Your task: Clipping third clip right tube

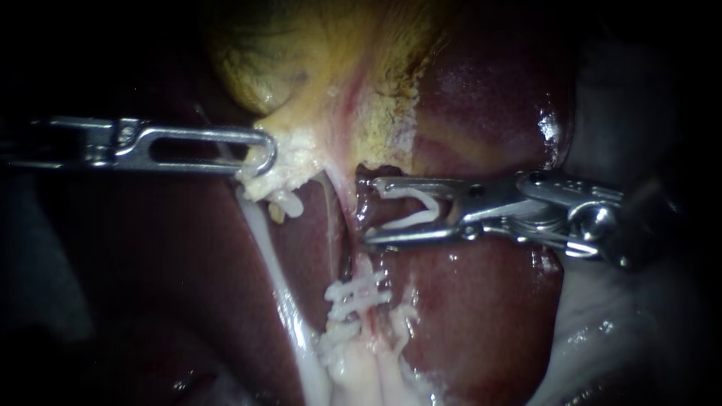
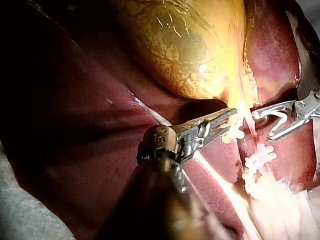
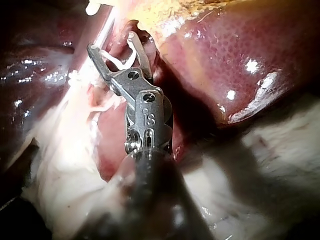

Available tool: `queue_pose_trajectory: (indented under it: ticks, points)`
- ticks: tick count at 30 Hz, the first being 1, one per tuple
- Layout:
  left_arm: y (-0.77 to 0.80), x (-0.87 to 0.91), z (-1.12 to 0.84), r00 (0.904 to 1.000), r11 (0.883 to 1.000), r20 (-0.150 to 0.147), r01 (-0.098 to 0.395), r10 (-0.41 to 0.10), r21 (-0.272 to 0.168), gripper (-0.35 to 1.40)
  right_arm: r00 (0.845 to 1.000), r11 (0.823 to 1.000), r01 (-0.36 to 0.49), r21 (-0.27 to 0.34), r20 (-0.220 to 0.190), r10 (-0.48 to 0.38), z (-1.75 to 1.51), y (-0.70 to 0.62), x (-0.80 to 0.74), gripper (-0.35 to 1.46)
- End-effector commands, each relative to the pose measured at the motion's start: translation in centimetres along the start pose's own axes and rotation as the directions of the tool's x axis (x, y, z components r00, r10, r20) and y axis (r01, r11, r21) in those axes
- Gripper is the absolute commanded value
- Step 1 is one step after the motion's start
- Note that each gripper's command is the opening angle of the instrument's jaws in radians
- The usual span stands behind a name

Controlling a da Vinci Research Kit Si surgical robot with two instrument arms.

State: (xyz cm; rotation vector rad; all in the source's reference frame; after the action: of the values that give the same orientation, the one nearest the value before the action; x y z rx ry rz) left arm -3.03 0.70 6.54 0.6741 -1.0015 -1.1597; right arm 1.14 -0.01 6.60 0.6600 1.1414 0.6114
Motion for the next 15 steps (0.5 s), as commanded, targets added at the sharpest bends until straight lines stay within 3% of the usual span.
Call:
queue_pose_trajectory:
  ticks: [1,12,15]
  points:
    - [0.0,0.0,0.0,1.0,1.0,0.0,0.0,0.0,-0.001,-0.35,1.0,1.0,-0.004,0.0,0.004,0.004,0.03,0.01,-0.01,0.49]
    - [-0.01,0.01,0.0,1.0,1.0,0.001,0.0,0.0,-0.002,-0.35,1.0,0.999,-0.026,0.034,0.018,0.025,0.3,0.12,-0.1,0.49]
    - [-0.01,0.01,0.0,1.0,1.0,0.0,0.0,0.0,-0.001,-0.35,0.998,0.995,-0.056,0.083,-0.016,0.058,0.31,0.11,-0.09,0.49]
